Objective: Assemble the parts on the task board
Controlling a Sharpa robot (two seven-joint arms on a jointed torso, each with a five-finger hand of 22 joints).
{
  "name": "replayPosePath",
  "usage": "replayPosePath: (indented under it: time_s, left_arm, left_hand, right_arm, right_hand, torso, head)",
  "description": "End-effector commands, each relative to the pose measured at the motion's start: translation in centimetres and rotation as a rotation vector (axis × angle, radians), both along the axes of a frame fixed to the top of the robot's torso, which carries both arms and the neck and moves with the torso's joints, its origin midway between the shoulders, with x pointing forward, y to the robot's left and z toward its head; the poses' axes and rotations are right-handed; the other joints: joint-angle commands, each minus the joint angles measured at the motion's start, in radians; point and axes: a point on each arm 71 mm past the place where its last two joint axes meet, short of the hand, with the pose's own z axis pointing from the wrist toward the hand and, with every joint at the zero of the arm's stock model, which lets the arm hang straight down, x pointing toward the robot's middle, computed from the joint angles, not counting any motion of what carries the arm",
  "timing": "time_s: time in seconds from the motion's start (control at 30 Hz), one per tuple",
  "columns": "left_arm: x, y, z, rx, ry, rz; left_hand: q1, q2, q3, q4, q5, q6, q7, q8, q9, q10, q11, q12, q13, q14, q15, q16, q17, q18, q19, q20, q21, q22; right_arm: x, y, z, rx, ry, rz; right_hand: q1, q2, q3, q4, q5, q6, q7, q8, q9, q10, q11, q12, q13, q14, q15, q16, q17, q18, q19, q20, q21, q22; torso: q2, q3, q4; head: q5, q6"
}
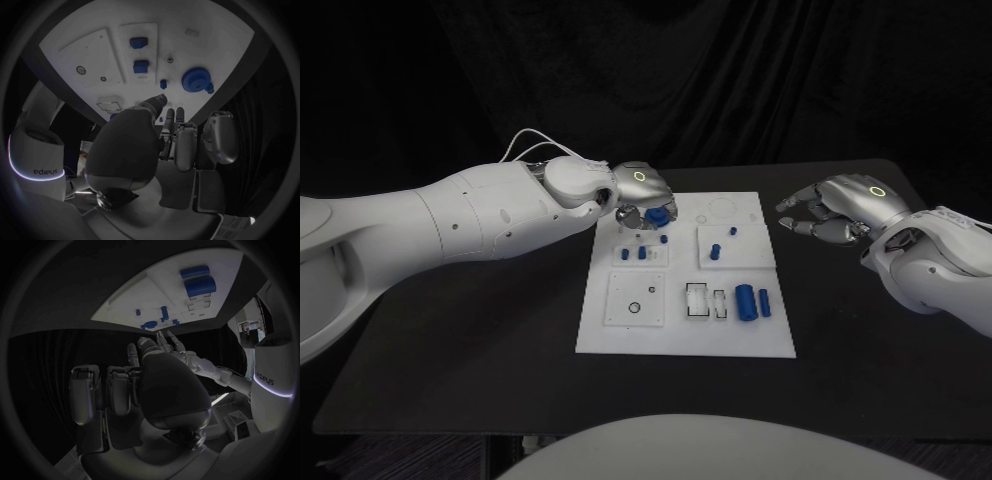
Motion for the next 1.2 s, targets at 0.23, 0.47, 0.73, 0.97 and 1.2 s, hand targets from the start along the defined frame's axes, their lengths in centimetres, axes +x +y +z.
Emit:
replayPosePath:
  time_s: [0.23, 0.47, 0.73, 0.97, 1.2]
  left_arm:
    - [0.0, -0.1, -0.8, 0.062, 0.037, -0.01]
    - [0.0, -0.2, -1.3, 0.07, 0.05, -0.006]
    - [0.0, 0.0, -1.9, 0.076, 0.059, 0.013]
    - [-0.2, -0.2, -2.4, 0.068, 0.058, 0.011]
    - [-0.2, -0.4, -2.7, 0.053, 0.048, 0.005]
  left_hand:
    - [-0.04, -0.002, 0.002, -0.01, -0.008, 0.019, 0.002, 0.006, -0.019, 0.038, 0.003, -0.021, -0.043, -0.001, 0.001, -0.016, 0.061, 0.014, -0.014, 0.003, -0.029, 0.166]
    - [-0.043, -0.006, 0.006, -0.02, -0.017, 0.018, -0.002, 0.002, -0.029, 0.053, -0.002, -0.03, -0.06, -0.003, 0.003, -0.019, 0.055, 0.015, -0.017, 0.005, -0.037, 0.165]
    - [-0.054, -0.004, 0.013, -0.032, -0.017, 0.0, -0.04, -0.011, -0.048, 0.082, -0.015, -0.04, -0.083, -0.005, 0.002, -0.018, 0.051, 0.015, -0.015, 0.005, -0.041, 0.165]
    - [-0.062, -0.001, 0.017, -0.032, -0.017, 0.0, -0.055, -0.009, -0.052, 0.098, -0.012, -0.04, -0.088, -0.003, 0.002, -0.015, 0.053, 0.015, -0.012, 0.005, -0.039, 0.167]
    - [-0.061, 0.0, 0.029, -0.041, -0.006, 0.012, -0.061, -0.003, -0.055, 0.129, -0.003, -0.032, -0.086, -0.002, 0.001, -0.011, 0.054, 0.014, -0.009, 0.005, -0.038, 0.168]
  right_arm:
    - [0.0, -0.1, 0.0, 0.001, -0.005, -0.014]
    - [0.0, -0.1, 0.0, 0.0, -0.003, -0.014]
    - [0.0, 0.0, 0.0, 0.0, -0.003, -0.012]
    - [0.0, 0.0, 0.0, 0.001, -0.003, -0.011]
    - [0.0, 0.1, 0.0, 0.003, -0.006, -0.009]
  right_hand:
    - [0.009, 0.003, 0.007, 0.0, 0.005, 0.005, 0.003, -0.005, -0.001, 0.074, -0.001, -0.002, 0.062, 0.108, 0.006, 0.003, 0.263, -0.016, 0.104, 0.007, 0.003, 0.263]
    - [0.009, 0.003, 0.007, 0.0, 0.006, 0.006, 0.003, -0.004, -0.001, 0.074, -0.001, -0.002, 0.062, 0.108, 0.006, 0.003, 0.263, -0.016, 0.104, 0.007, 0.003, 0.263]
    - [0.009, 0.003, 0.007, 0.0, 0.006, 0.006, 0.003, -0.004, -0.001, 0.074, -0.001, -0.002, 0.062, 0.108, 0.006, 0.003, 0.263, -0.016, 0.104, 0.007, 0.003, 0.263]
    - [0.009, 0.003, 0.007, 0.0, 0.006, 0.006, 0.003, -0.004, -0.001, 0.074, -0.001, -0.002, 0.062, 0.108, 0.006, 0.003, 0.263, -0.016, 0.104, 0.007, 0.003, 0.263]
    - [0.01, 0.001, 0.009, 0.0, 0.007, 0.002, 0.002, -0.006, -0.002, 0.072, -0.002, -0.004, 0.059, 0.108, 0.006, 0.003, 0.263, -0.016, 0.104, 0.008, 0.003, 0.263]
  torso:
    - [0.007, 0.0022, 0.0]
    - [0.006, 0.0009, -0.0024]
    - [0.007, 0.0006, -0.0026]
    - [0.007, 0.0022, -0.0026]
    - [0.008, 0.0017, -0.0023]
  head:
    - [-0.005, 0.0]
    - [0.0, 0.0]
    - [0.0, 0.0]
    - [0.002, 0.0]
    - [0.0, 0.0]
